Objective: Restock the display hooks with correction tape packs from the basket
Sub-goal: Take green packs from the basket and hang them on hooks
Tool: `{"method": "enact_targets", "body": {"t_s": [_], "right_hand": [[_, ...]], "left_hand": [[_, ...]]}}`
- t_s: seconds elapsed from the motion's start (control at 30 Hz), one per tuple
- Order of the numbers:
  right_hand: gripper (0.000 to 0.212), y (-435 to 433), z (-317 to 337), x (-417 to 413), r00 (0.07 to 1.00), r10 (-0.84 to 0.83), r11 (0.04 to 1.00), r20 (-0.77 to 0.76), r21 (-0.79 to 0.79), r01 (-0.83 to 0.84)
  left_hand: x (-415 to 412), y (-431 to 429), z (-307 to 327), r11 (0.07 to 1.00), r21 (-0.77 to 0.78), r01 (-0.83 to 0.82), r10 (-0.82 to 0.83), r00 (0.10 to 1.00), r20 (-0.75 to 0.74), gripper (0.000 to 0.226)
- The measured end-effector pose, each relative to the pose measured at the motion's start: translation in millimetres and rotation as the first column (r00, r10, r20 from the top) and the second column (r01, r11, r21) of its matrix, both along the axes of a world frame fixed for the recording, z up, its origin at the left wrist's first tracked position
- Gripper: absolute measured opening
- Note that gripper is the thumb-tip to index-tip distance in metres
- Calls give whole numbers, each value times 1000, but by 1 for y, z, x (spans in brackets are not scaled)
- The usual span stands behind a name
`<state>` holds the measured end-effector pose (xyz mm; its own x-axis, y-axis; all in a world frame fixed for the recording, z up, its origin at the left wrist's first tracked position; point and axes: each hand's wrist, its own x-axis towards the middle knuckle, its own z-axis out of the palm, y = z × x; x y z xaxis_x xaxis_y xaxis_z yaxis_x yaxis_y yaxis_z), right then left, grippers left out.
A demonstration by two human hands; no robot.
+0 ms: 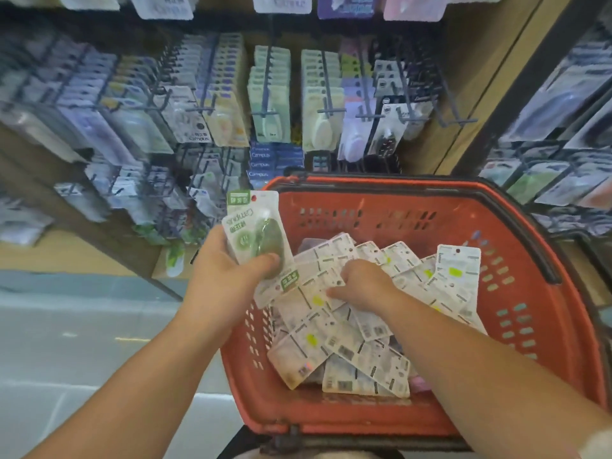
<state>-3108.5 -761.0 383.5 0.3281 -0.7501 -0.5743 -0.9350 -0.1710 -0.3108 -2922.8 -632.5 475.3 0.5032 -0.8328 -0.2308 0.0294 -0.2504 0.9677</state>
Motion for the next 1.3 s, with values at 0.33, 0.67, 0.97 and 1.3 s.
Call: {"method": "enact_targets", "body": {"t_s": [0.33,0.67,0.97,1.3], "right_hand": [[14,6,92,-34,487,-607,792,628,532,300],[13,20,106,-74,175,-733,679,657,691,249],[38,15,94,-56,432,-509,860,745,415,298],[57,-26,7,-74,995,-64,997,83,-34,67]], "left_hand": [[-35,-8,-7,989,119,85,-128,893,431,45],[-99,-40,0,968,21,250,-247,963,-105,23],[-83,-35,-14,951,-145,272,-306,896,-323,82],[-42,-17,-17,999,-14,30,-30,999,45,51]]}}
